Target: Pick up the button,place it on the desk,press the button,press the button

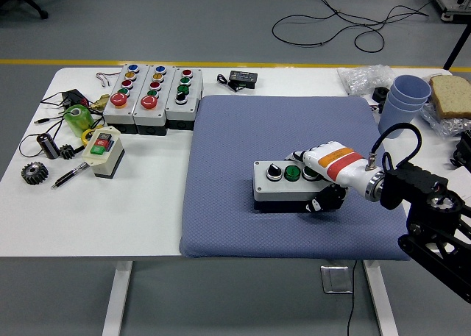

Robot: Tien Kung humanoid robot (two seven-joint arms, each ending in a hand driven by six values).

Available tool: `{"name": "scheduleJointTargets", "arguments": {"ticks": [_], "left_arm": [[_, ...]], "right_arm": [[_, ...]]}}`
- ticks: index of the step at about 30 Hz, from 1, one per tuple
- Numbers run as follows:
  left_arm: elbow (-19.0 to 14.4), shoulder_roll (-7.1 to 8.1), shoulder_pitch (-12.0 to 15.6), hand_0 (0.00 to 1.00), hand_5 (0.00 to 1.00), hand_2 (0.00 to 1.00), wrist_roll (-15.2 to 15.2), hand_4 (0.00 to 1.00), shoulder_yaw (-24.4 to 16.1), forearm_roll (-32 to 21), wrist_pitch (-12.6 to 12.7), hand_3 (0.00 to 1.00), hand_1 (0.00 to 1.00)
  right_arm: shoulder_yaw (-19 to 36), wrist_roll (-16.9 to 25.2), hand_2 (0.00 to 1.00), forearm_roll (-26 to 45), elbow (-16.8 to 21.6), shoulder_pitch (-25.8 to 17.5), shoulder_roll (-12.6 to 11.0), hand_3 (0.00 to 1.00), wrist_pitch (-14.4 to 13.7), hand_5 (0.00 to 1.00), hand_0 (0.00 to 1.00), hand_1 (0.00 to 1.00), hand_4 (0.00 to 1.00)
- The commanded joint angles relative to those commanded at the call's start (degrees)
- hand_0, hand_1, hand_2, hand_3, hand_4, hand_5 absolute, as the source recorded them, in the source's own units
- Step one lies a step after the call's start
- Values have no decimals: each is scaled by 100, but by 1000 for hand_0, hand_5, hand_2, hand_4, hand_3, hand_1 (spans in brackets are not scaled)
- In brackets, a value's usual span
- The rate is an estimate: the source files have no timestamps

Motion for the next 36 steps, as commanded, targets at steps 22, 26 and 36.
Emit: {"name": "scheduleJointTargets", "arguments": {"ticks": [22, 26, 36], "left_arm": [[0, 0, -9, 596, 695, 672, -20, 353, 81, -123, 21, 547, 635], [0, 0, -14, 596, 696, 672, -18, 354, 72, -123, 22, 547, 635], [0, 0, -21, 596, 696, 672, -22, 354, 66, -120, 20, 547, 635]], "right_arm": [[227, -216, 398, -202, 86, -144, -2, 493, 691, 52, 223, 135, 667], [289, -188, 523, -310, 123, -162, -18, 539, 855, 133, 441, 357, 751], [382, -230, 675, -481, 144, -199, -5, 614, 1106, 227, 604, 557, 844]]}}
